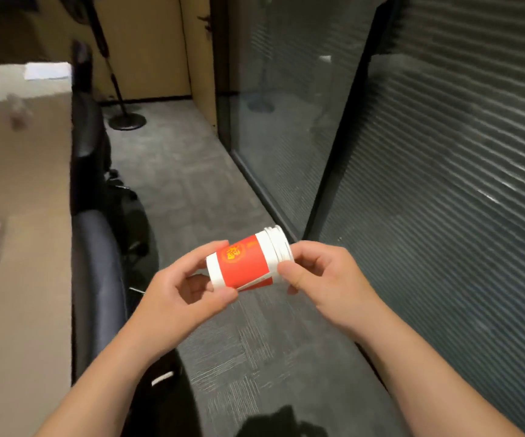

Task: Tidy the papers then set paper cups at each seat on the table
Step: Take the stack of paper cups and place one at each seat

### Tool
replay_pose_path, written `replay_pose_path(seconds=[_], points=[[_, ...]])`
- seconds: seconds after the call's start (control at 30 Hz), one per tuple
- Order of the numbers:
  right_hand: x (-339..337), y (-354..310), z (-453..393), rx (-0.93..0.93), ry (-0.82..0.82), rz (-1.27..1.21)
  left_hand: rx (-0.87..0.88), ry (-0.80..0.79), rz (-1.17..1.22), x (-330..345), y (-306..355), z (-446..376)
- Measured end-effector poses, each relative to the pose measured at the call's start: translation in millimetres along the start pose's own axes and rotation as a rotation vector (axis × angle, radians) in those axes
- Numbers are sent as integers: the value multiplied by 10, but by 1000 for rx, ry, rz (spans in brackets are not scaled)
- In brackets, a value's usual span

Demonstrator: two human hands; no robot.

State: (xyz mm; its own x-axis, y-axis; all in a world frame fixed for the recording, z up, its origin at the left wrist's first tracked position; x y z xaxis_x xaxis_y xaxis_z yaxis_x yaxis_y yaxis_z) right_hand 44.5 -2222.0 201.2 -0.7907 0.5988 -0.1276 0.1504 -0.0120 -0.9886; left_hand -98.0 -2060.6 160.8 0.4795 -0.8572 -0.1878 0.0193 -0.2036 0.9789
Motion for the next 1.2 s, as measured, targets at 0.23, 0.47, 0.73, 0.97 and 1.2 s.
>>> replay_pose_path(seconds=[0.23,0.47,0.73,0.97,1.2], points=[[378,246,-1591,-25,-321,-93,-78,345,-78,-678,-243,-615],[759,231,-3030,-76,-672,-68,-149,695,-120,-1105,-332,-1192],[1862,2,-3914,-183,-1066,-77,-247,1109,-180,-1707,-308,-1126],[3042,75,-4327,-186,-1305,-44,-292,1362,-147,-2323,-673,-902],[4061,-139,-4592,-217,-1472,-84,-339,1589,-84,-2816,-827,-657]])
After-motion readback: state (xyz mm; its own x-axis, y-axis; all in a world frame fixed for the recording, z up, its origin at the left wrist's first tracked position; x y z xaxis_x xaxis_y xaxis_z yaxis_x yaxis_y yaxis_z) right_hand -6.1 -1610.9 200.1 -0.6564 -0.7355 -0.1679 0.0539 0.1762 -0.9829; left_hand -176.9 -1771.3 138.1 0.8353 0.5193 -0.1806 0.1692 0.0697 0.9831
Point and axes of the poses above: each hand's wrist, its own z-axis away from the middle knuckle, its own x-axis out of the palm, y = z × x, the point moved 3 cm from there along -z, towards the middle knuckle, and after that the axes turned 8 degrees about -z, right-handed, at the moved point
